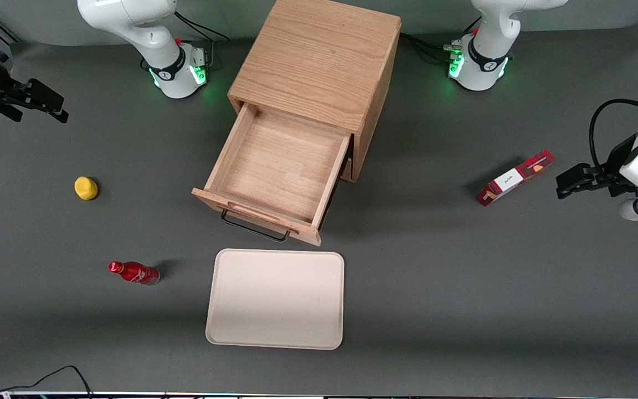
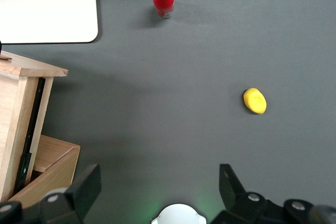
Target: Close top drawer
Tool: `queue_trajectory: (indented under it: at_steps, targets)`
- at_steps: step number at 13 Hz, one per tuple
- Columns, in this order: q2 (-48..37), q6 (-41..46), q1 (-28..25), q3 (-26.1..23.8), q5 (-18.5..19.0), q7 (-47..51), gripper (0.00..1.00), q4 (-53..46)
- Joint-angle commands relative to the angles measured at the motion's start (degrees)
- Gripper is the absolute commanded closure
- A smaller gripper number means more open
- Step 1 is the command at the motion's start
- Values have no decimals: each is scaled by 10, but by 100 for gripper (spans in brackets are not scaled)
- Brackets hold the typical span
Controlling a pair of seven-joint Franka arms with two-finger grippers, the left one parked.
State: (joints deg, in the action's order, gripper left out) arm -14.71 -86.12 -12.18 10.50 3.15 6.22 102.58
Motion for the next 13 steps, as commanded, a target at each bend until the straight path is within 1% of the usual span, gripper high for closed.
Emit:
queue_trajectory:
  at_steps: [1, 4, 6, 13]
  targets:
    - [8, 9, 3, 4, -18, -17, 0, -18]
    - [21, 16, 9, 6, -21, -15, 0, -38]
    - [21, 22, 5, 20, -21, -16, 0, -43]
    - [19, 43, 1, 19, -20, -6, 0, -56]
